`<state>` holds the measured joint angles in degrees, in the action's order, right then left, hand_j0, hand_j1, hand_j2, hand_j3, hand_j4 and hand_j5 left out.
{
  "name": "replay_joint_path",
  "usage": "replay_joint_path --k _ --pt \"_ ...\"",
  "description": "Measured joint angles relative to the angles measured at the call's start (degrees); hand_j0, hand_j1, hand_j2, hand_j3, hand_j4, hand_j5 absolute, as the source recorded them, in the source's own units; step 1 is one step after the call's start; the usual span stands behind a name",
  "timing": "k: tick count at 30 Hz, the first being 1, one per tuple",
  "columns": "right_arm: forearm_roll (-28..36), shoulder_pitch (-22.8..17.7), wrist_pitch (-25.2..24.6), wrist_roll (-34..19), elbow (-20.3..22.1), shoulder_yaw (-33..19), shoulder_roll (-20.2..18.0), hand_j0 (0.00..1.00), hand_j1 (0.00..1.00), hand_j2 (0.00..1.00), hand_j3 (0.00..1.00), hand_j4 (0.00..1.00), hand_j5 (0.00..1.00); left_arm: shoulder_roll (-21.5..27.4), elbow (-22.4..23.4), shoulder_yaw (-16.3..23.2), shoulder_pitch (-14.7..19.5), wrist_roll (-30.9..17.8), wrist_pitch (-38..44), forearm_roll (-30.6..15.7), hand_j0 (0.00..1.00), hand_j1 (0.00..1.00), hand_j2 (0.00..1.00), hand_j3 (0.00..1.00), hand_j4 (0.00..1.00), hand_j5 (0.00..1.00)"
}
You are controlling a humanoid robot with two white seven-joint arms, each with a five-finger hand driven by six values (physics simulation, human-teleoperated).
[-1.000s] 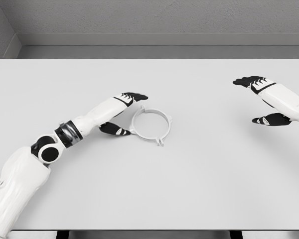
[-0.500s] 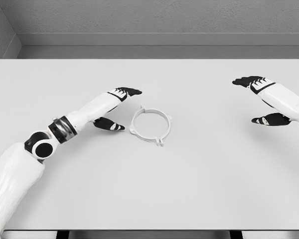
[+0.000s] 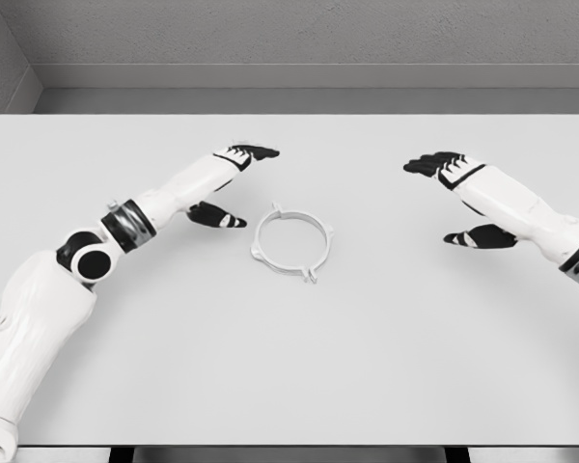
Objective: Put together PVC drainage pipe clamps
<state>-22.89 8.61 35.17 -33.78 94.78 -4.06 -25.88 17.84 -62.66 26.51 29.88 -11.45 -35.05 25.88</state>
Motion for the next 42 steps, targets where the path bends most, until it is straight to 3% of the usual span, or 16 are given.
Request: replay_joint_path --k 7,13,26,42 --pt "-0.64 -0.18 -0.02 -0.05 3.27 2.43 1.16 1.00 1.00 1.00 1.00 1.00 1.00 -0.13 1.22 -0.29 0.18 0.00 -0.01 -0.56 1.00 1.00 1.00 1.00 1.00 1.00" --pt "-5.95 0.26 -0.01 -0.09 5.70 7.94 3.13 1.00 1.00 1.00 1.00 1.00 1.00 0.23 1.39 -0.43 0.26 -0.01 -0.01 -0.69 1.00 1.00 1.00 1.00 1.00 1.00" --pt "-14.58 0.97 -0.01 -0.17 6.30 17.10 8.95 1.00 1.00 1.00 1.00 1.00 1.00 3.09 1.26 -0.53 1.14 0.02 -0.01 -0.85 1.00 1.00 1.00 1.00 1.00 1.00" --pt "-16.28 3.43 -0.02 -0.17 5.38 20.51 10.84 1.00 1.00 1.00 1.00 1.00 1.00 3.27 1.10 -0.91 1.14 0.07 -0.01 -0.98 1.00 1.00 1.00 1.00 1.00 1.00"
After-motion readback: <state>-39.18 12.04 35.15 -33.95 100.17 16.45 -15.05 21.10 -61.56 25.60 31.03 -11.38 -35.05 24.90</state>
